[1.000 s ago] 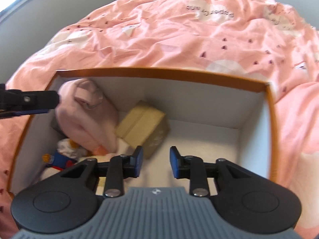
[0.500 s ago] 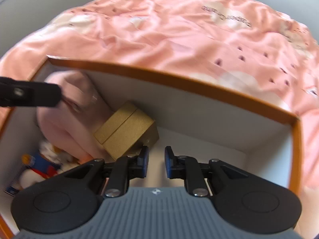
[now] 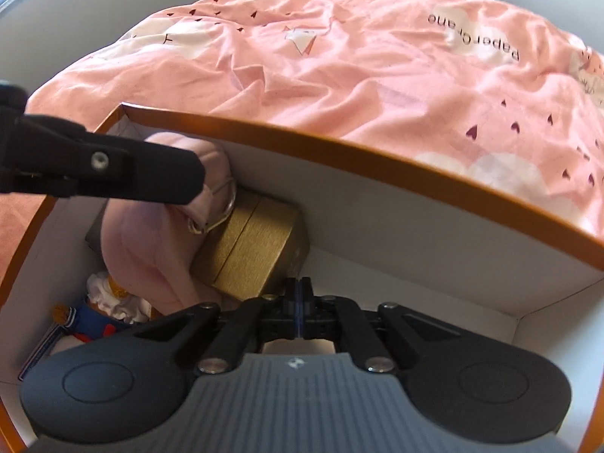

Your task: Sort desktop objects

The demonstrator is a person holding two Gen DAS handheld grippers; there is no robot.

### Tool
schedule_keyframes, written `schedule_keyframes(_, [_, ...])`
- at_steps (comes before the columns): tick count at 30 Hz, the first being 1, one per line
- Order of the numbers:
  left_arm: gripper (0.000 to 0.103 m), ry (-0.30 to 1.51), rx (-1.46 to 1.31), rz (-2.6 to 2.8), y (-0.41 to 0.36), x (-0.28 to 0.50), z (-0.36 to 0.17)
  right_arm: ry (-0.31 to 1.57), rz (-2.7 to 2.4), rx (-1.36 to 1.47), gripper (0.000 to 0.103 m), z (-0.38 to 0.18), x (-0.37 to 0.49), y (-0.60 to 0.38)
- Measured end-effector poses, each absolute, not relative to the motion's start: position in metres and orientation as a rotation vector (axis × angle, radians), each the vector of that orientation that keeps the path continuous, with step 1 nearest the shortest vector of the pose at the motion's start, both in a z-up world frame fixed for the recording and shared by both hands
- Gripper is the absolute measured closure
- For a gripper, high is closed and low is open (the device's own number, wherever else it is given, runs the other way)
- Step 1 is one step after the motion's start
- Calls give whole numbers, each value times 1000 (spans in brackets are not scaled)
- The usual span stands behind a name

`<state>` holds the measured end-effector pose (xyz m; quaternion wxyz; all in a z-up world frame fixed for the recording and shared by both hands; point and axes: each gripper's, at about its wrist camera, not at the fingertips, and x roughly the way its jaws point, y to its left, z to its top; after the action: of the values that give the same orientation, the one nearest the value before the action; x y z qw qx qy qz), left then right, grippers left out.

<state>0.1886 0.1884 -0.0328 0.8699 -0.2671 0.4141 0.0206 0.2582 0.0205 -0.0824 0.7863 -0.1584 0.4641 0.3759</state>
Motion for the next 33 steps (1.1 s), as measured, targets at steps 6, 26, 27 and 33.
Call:
schedule_keyframes(6, [65, 868, -532, 66, 186, 182, -30, 986, 794, -356, 99, -74, 252, 17])
schedule_keyframes(26, [65, 762, -323, 111, 139, 78, 37, 744, 807, -132, 67, 11, 141, -67])
schedule_keyframes(27, [65, 768, -302, 108, 135, 70, 38, 746, 825, -112, 67, 16, 130, -75])
schedule_keyframes(33, [65, 841, -211, 73, 115, 32, 35, 807, 884, -120, 67, 10, 77, -83])
